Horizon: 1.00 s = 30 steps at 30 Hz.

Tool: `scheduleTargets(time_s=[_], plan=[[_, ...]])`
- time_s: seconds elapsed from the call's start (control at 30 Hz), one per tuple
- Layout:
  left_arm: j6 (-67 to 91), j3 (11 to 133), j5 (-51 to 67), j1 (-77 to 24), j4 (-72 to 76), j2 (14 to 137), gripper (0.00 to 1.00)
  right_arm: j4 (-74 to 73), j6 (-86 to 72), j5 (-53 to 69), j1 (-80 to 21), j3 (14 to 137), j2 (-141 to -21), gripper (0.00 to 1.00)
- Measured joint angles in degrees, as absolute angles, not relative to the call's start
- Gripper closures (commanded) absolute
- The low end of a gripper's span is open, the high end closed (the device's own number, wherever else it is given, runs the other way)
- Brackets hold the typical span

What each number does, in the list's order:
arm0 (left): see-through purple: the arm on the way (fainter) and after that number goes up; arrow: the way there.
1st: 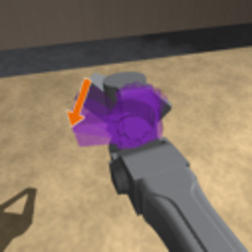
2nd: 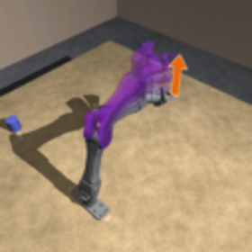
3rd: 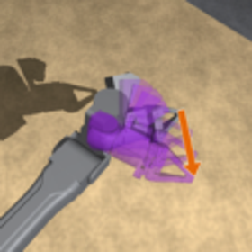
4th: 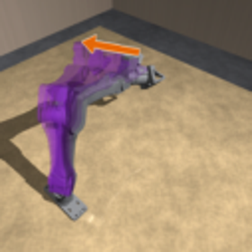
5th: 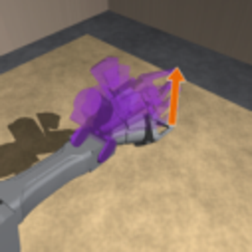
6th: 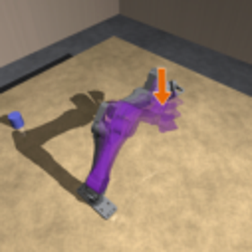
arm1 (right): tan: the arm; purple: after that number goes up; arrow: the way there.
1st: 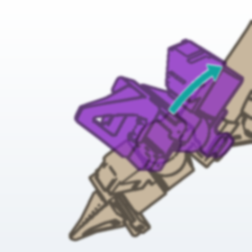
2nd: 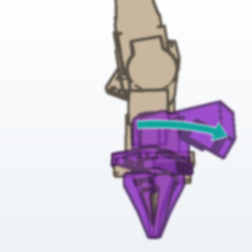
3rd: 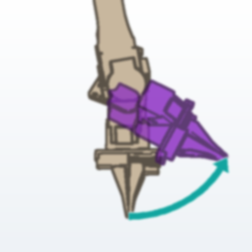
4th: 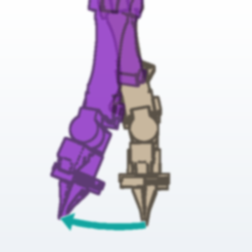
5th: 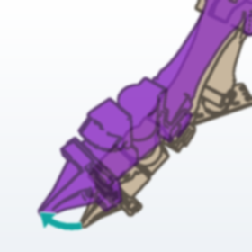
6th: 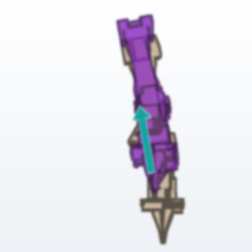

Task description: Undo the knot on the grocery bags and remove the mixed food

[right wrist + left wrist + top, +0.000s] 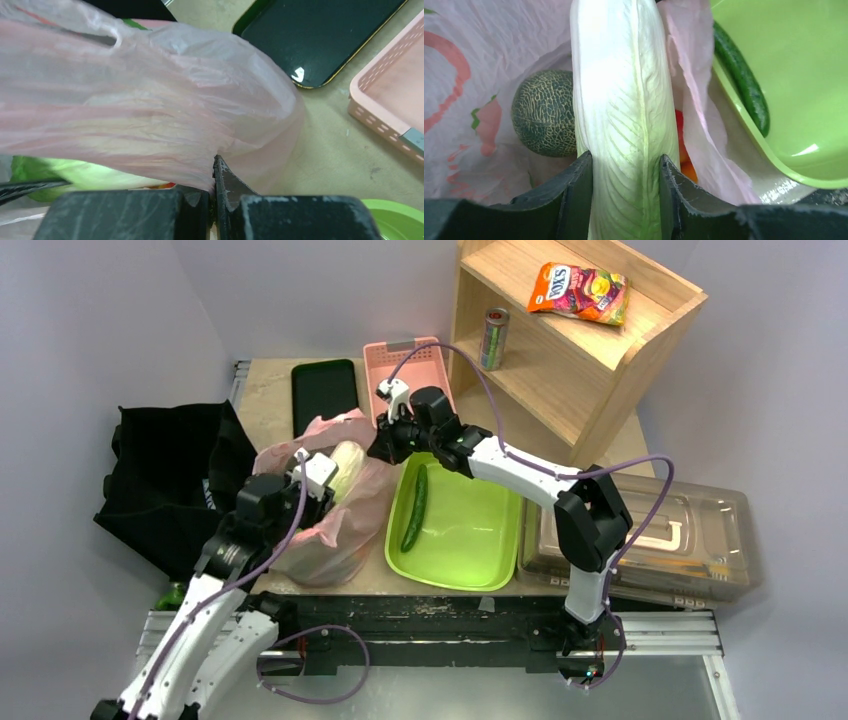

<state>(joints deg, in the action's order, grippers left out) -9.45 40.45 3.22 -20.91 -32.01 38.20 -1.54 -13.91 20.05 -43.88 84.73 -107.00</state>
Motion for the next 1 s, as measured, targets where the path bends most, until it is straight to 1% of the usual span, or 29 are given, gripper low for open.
scheduleTargets(time_s=[0.17,0.3,0.4,0.43,0.53,0.6,0.63,0.67,0.73,0.77,0.83,0.93,1.0], plan=[[-14.0,41.9,10.6,-20.7,-37.3,28.8,1.0,-0.8,-13.9,20.1,-43.9,84.7,-106.3,1.0],[-18.4,45.1,17.6,-20.7,-38.6,26.5,1.0,-0.8,-13.9,20.1,-43.9,84.7,-106.3,1.0],[-20.6,47.2,20.4,-20.8,-37.8,26.8,1.0,-0.9,-13.9,20.5,-43.9,84.7,-106.3,1.0],[-20.8,48.3,21.0,-20.8,-37.4,27.3,1.0,-0.9,-13.9,20.6,-43.9,84.7,-106.3,0.94],[-20.7,52.4,22.2,-20.8,-35.1,30.5,1.0,-0.9,-14.1,21.3,-43.9,84.7,-106.3,0.68],[-20.0,55.7,22.6,-20.8,-32.4,33.5,1.0,-0.8,-14.3,22.2,-43.9,84.7,-106.3,0.54],[-19.3,57.3,22.7,-20.8,-31.3,35.0,1.0,-0.8,-14.4,22.5,-43.9,84.8,-106.3,0.44],[-18.2,59.6,22.7,-20.8,-29.5,37.0,1.0,-0.9,-14.3,22.7,-43.9,84.8,-106.3,0.4],[-16.0,63.3,22.1,-21.0,-26.9,40.4,1.0,-1.6,-14.0,23.1,-43.7,85.0,-106.3,0.26],[-14.5,65.5,21.8,-21.3,-25.5,42.2,1.0,-2.1,-13.9,23.1,-43.6,85.3,-106.3,0.21],[-11.4,70.1,20.6,-22.0,-23.2,45.5,1.0,-3.1,-13.7,23.1,-43.1,85.6,-105.8,0.15],[-6.5,77.4,17.6,-24.4,-19.6,50.9,1.0,-5.7,-13.5,22.9,-41.1,85.8,-103.5,0.1],[-4.6,80.0,15.5,-27.5,-17.4,52.9,1.0,-7.3,-13.5,22.4,-38.7,86.9,-101.4,0.09]])
